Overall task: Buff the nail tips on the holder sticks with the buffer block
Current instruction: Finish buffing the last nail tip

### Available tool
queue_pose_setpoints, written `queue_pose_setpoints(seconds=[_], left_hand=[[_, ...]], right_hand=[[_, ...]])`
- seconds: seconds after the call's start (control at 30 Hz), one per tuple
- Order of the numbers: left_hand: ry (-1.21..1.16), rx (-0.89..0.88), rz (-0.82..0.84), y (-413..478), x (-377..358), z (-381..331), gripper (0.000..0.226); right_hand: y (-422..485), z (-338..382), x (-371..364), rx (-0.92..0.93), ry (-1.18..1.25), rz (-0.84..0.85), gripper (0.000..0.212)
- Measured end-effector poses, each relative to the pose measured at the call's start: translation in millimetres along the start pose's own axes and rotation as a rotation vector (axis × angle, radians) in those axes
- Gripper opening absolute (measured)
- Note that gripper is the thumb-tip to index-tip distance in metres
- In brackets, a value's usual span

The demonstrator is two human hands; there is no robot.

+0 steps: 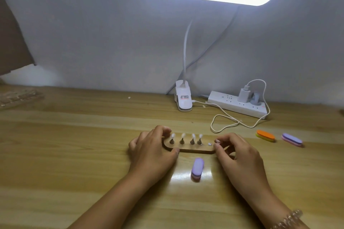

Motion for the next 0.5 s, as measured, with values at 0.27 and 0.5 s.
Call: queue_pose_setpoints(seconds=[0.27,0.5], left_hand=[[-0.094,-0.49,-0.122,-26.9,5.4,-29.4,0.03],[-0.341,-0.475,0.138,-26.5,-1.6,-30.1,0.014]], right_hand=[[-5.9,17.9,-2.5,0.22,0.19,-0.015,0.019],[-7.7,22.6,-5.9,0.248,0.285,0.108,0.015]])
Point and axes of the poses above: each hand's wrist, its own y-axis towards the middle knuckle, its own x-axis out of the back of the hand, z = x × y, the point moved 3 cm from there along y, towards the middle knuckle, and after that the axes turned 8 degrees about x, right-handed, at the moved point
